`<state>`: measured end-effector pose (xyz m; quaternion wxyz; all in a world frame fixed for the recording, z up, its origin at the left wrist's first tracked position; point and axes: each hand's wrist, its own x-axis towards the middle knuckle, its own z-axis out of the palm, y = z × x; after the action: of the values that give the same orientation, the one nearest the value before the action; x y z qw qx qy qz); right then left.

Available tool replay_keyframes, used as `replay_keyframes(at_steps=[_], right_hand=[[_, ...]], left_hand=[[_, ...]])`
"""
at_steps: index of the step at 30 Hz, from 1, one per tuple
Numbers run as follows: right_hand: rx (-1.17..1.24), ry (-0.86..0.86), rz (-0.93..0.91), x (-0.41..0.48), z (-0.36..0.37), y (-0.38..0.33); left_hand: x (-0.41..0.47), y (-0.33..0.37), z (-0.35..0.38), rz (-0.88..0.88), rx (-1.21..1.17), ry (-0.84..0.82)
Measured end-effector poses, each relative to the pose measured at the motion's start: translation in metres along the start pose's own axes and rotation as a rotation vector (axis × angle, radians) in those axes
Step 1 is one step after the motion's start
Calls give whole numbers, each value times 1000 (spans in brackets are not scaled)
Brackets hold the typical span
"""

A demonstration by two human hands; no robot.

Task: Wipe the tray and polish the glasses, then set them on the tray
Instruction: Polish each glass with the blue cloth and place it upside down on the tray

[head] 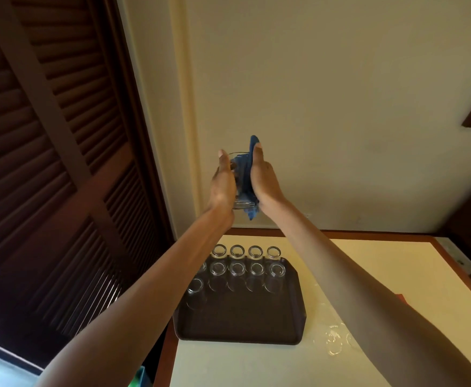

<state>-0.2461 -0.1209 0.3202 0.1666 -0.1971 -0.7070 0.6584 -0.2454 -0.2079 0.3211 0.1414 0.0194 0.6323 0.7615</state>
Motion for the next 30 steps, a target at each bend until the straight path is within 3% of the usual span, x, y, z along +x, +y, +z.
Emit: replay_keyframes(at_steps=[3, 5, 8, 11, 13, 16, 23, 26, 30], right_hand=[[55, -39, 120, -1, 11, 15], [-71, -91, 88, -13, 9, 23], [-175, -108, -67, -30, 5, 31], [-203, -31, -291, -32, 7, 21], [-233, 18, -346, -26, 4, 11], [-207, 74, -257, -20, 0, -1], [96, -50, 81, -11, 16, 22], [90, -125, 130, -24, 19, 30], [160, -192, 181, -35, 20, 36]], left_hand=[[4, 7, 1, -4, 71, 78], [11, 7, -5, -4, 70, 107], [16, -1, -10, 23, -16, 75], [11, -9, -10, 29, -6, 64], [6, -13, -8, 1, -17, 28], [0, -14, -4, -10, -29, -9], [14, -8, -10, 34, 107, 65], [14, 0, -15, 115, 187, 67], [21, -1, -24, 185, 120, 82]])
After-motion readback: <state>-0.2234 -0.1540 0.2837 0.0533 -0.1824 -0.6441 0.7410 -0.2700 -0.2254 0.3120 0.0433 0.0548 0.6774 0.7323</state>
